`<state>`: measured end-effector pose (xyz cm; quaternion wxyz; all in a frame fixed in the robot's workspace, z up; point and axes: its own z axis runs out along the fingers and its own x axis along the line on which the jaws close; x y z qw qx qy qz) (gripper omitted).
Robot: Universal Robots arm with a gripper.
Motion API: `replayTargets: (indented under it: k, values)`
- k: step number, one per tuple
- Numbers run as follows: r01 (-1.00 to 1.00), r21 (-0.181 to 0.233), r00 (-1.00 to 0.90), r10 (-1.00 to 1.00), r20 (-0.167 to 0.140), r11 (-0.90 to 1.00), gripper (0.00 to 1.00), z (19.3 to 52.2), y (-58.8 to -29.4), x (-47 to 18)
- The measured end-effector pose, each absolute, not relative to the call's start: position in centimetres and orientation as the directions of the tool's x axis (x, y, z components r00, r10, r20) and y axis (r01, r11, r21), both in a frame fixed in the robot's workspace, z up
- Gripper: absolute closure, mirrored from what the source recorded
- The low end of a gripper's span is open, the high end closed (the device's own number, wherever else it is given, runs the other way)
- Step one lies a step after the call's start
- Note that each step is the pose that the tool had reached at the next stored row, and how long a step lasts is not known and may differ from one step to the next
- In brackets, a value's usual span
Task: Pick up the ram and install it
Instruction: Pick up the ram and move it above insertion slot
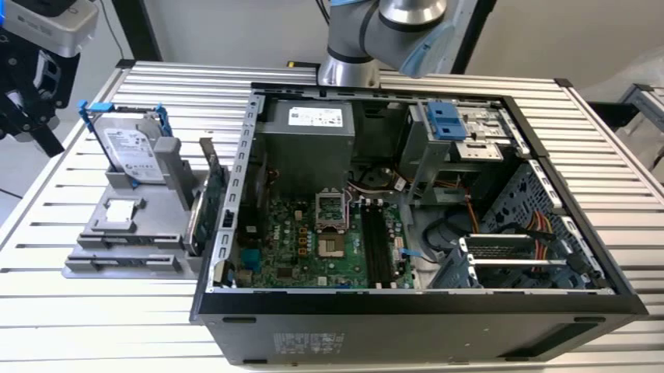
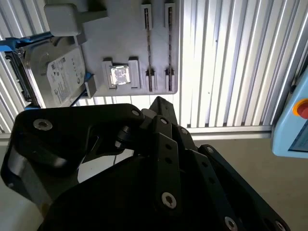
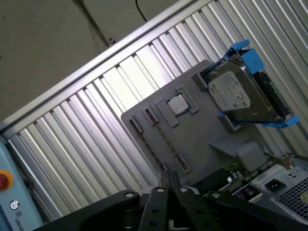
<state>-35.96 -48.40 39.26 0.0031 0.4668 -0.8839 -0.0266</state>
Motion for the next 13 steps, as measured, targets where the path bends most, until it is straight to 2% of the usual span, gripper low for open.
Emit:
replayTargets:
  k: [13]
  values:
    - [-0.873,0.05,-0.486,-0.874,-0.019,0.484,1.0,39.26,-48.4,-35.96]
